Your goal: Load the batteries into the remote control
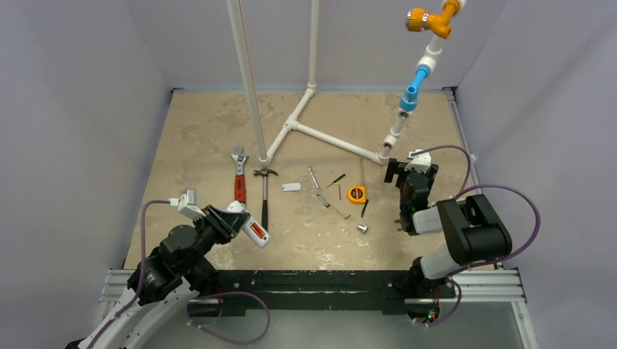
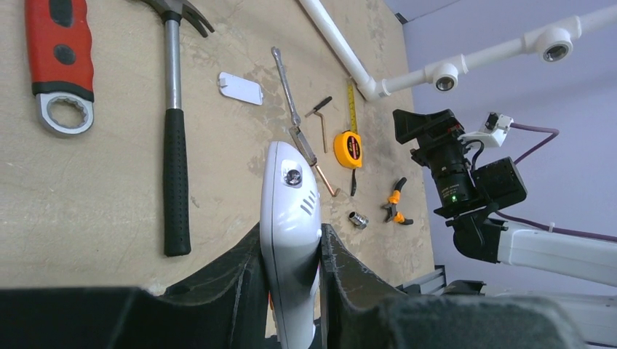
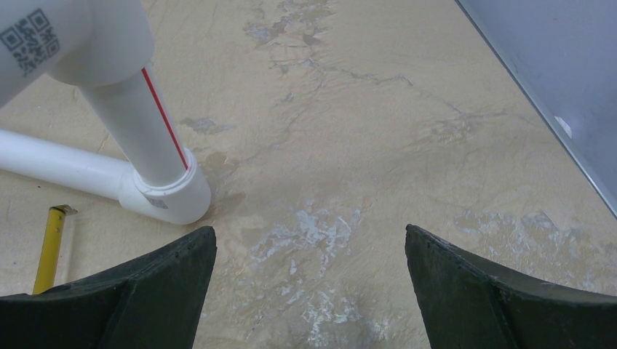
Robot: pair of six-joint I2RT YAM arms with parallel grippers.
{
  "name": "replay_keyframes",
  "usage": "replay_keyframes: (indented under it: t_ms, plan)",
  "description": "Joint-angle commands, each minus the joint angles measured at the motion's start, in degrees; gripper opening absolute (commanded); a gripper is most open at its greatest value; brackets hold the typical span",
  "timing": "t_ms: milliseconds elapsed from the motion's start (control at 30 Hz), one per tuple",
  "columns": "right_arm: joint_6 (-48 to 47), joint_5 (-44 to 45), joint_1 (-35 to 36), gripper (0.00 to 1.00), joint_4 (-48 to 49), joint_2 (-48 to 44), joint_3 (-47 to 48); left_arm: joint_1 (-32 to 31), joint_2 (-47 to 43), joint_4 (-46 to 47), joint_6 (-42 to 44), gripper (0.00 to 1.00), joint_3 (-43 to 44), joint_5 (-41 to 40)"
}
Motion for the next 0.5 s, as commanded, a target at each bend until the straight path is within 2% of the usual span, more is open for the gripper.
replay_keyframes:
  t_ms: [0,467]
  plan:
    - [0.5,1.7,-0.2,0.99,1.8,0.0,1.2,-0.2,-15.5,0.9,-1.4,0.00,1.2,-0.5]
    - [0.5,1.7,-0.2,0.99,1.8,0.0,1.2,-0.2,-15.4,1.6,-0.9,0.00,1.9,0.5]
